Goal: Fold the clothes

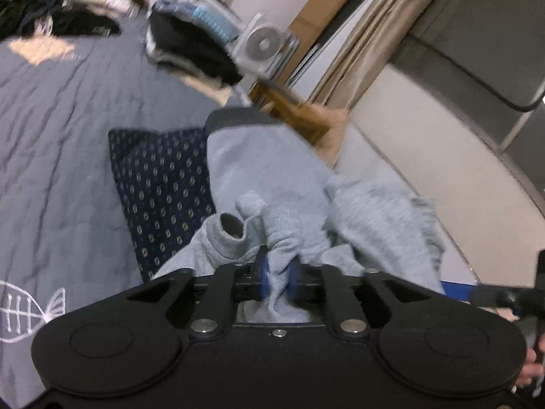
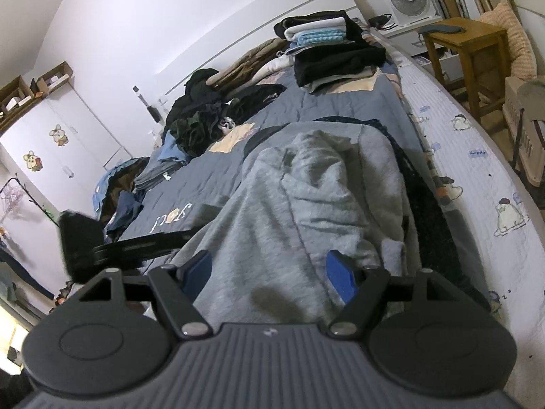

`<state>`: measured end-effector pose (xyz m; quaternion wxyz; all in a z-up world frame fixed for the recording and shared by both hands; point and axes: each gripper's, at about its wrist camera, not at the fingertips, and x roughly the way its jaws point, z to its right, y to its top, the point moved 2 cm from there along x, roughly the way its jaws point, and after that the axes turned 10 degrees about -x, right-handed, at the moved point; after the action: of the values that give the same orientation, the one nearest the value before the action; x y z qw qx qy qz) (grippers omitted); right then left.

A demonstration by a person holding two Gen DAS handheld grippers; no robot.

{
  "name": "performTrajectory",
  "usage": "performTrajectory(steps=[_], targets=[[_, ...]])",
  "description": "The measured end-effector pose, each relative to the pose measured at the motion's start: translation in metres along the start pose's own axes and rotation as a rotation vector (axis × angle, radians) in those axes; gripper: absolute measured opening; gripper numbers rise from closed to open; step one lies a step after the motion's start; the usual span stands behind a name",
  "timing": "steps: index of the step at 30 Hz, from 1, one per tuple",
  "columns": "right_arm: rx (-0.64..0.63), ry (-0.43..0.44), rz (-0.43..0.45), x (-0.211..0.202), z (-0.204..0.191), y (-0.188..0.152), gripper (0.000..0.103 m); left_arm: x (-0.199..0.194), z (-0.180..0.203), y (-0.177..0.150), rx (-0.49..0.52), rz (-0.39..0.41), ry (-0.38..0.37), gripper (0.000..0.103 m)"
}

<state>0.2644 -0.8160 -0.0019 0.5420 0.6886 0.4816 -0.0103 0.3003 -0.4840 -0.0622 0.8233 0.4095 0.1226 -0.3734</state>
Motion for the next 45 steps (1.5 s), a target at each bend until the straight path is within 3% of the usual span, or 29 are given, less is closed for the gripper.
performTrajectory(steps=[2,4,9,15,17,19,24,27,31,34,36,38,39,45], targets=[[-0.005,-0.001,-0.003,0.0,-0.002,-0.001,0.073,0.008,-0.002,0.0,-0.005,-0.009,0.01,0.022],[-0.007,-0.001,-0.004,-0.001,-0.002,-0.001,0.073,0.005,-0.002,0.001,-0.004,0.004,0.001,0.01],[-0.005,0.004,0.005,-0.004,-0.001,-0.002,0.073,-0.032,0.008,0.013,0.03,0.089,-0.073,0.009],[0.012,0.023,0.033,-0.005,0.002,-0.004,0.073,-0.07,0.054,0.045,0.193,0.173,-0.223,0.008],[0.019,0.024,0.044,-0.006,0.003,-0.004,0.073,-0.075,0.061,0.056,0.203,0.195,-0.257,0.008],[0.026,0.023,0.048,-0.006,0.005,-0.004,0.073,-0.071,0.05,0.065,0.175,0.196,-0.235,0.008],[0.035,0.007,0.041,0.003,0.013,-0.009,0.073,-0.036,-0.027,0.054,-0.021,0.114,-0.068,0.009],[0.03,0.002,0.03,0.011,0.016,-0.011,0.073,-0.029,-0.062,0.041,-0.158,0.104,-0.068,0.01],[0.02,0.005,0.031,0.008,0.012,-0.01,0.074,-0.022,-0.069,0.036,-0.168,0.08,-0.061,0.035],[0.016,0.002,0.027,0.007,0.01,-0.009,0.074,-0.013,-0.073,0.034,-0.178,0.045,-0.074,0.043],[0.014,-0.002,0.024,0.008,0.01,-0.009,0.074,-0.008,-0.073,0.032,-0.187,0.043,-0.087,0.041],[0.008,-0.007,0.022,0.008,0.008,-0.01,0.074,-0.005,-0.069,0.033,-0.173,0.04,-0.09,0.016],[0.005,-0.008,0.021,0.007,0.007,-0.01,0.074,-0.007,-0.065,0.033,-0.153,0.047,-0.094,0.01],[0.013,0.017,0.038,0.0,0.006,-0.007,0.074,-0.046,-0.027,0.048,-0.067,0.136,-0.185,0.007]])
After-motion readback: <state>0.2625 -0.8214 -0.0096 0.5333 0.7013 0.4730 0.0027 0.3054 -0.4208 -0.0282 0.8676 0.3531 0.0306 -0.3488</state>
